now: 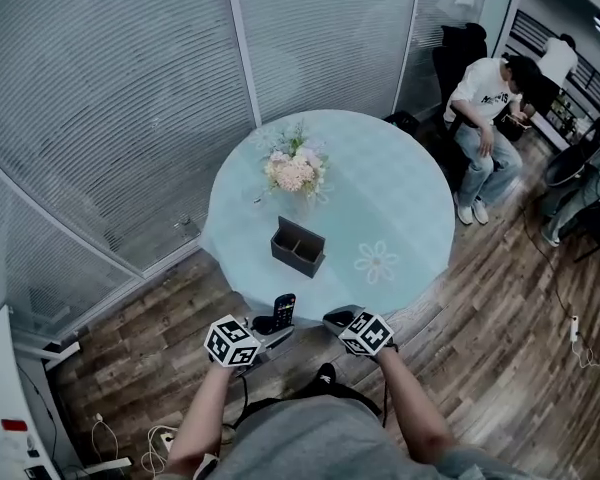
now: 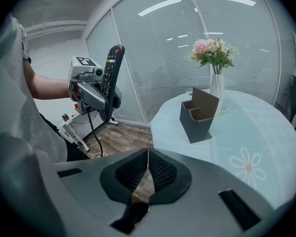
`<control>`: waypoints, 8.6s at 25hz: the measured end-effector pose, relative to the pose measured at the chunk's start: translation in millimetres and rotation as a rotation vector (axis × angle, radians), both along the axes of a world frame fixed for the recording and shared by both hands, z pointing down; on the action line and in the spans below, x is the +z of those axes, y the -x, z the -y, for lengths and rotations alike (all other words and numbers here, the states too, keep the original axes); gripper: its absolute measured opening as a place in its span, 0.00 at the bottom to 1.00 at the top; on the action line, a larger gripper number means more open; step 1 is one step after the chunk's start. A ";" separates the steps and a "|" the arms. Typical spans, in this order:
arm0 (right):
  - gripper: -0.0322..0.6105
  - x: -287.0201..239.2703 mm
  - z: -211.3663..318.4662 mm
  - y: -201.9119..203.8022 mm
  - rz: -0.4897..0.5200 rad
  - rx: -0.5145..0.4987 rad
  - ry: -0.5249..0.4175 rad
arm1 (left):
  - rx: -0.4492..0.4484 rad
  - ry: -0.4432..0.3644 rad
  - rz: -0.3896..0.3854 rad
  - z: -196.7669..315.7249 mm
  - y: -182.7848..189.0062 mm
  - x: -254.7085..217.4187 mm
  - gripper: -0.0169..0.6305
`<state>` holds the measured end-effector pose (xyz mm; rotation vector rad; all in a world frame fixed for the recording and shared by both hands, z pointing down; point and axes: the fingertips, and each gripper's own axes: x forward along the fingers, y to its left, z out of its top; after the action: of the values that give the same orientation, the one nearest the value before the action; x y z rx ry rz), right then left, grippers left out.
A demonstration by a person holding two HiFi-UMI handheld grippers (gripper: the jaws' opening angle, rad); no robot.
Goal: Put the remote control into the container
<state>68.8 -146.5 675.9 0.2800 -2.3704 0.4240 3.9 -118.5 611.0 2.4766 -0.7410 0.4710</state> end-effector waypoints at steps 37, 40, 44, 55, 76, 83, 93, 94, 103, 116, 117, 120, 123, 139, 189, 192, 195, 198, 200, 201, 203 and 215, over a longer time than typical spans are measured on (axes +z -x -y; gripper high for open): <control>0.08 4.0 85.2 40.3 -0.074 0.067 -0.073 | 0.129 0.010 -0.055 91.2 30.5 20.5 0.16; 0.08 6.3 94.0 50.5 -0.076 0.093 -0.081 | 0.165 0.007 -0.053 97.6 39.8 25.6 0.16; 0.08 9.2 100.3 62.8 -0.093 0.106 -0.097 | 0.209 0.007 -0.042 102.6 54.0 30.4 0.16; 0.08 -33.8 112.0 89.6 -0.009 0.098 -0.194 | 0.264 -0.001 -0.046 107.5 66.9 33.2 0.16; 0.08 -118.1 106.8 100.2 0.090 -0.102 -0.239 | 0.353 -0.023 -0.075 118.9 66.2 25.5 0.16; 0.39 -125.5 102.4 97.1 0.195 -0.097 -0.211 | 0.380 -0.023 -0.074 116.2 56.9 24.4 0.17; 0.41 -132.7 92.2 101.3 0.268 -0.160 -0.140 | 0.441 0.003 -0.096 109.7 36.2 23.0 0.16; 0.41 -132.4 93.5 101.8 0.267 -0.161 -0.142 | 0.448 0.001 -0.098 108.4 34.3 22.1 0.17; 0.41 -132.7 95.9 108.3 0.294 -0.172 -0.111 | 0.511 -0.023 -0.115 96.3 19.1 10.8 0.17; 0.22 -132.0 83.8 115.5 0.378 -0.209 0.047 | 0.588 -0.016 -0.198 81.6 17.0 1.1 0.17; 0.19 -131.9 83.4 115.6 0.383 -0.209 0.057 | 0.592 -0.016 -0.197 80.8 16.4 1.6 0.17; 0.17 -130.7 81.4 116.0 0.389 -0.217 0.080 | 0.593 -0.019 -0.195 80.3 15.6 3.4 0.17; 0.17 -128.9 81.0 116.4 0.389 -0.220 0.096 | 0.596 -0.023 -0.189 81.2 15.9 5.5 0.17; 0.16 -104.9 82.6 109.2 0.283 -0.207 0.095 | 0.547 0.026 -0.157 88.2 16.9 23.7 0.33; 0.16 -51.1 183.6 90.2 0.054 0.053 -0.371 | 0.337 0.073 -0.048 91.4 30.2 59.4 0.02; 0.16 -43.3 185.1 91.9 0.054 0.042 -0.356 | 0.307 0.080 -0.053 93.1 32.0 63.2 0.02; 0.16 -35.4 188.8 90.8 0.045 0.039 -0.345 | 0.286 0.085 -0.058 94.2 32.2 63.3 0.02; 0.16 -27.8 192.7 92.6 0.044 0.042 -0.337 | 0.278 0.088 -0.057 93.1 33.9 62.4 0.02; 0.16 -20.9 193.1 94.7 0.039 0.037 -0.332 | 0.268 0.094 -0.057 92.4 34.8 63.2 0.02; 0.16 -17.4 193.4 95.8 0.037 0.036 -0.329 | 0.261 0.097 -0.058 92.7 35.3 63.7 0.02; 0.16 -12.0 194.1 97.0 0.033 0.036 -0.335 | 0.248 0.103 -0.058 93.8 35.8 64.9 0.02; 0.16 4.1 186.9 92.5 -0.010 0.074 -0.416 | 0.241 0.133 -0.044 92.2 32.9 72.7 0.02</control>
<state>-23.7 -333.4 679.9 0.5594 -2.4276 -0.0429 -28.9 -210.7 683.7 2.4520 -0.3821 0.5325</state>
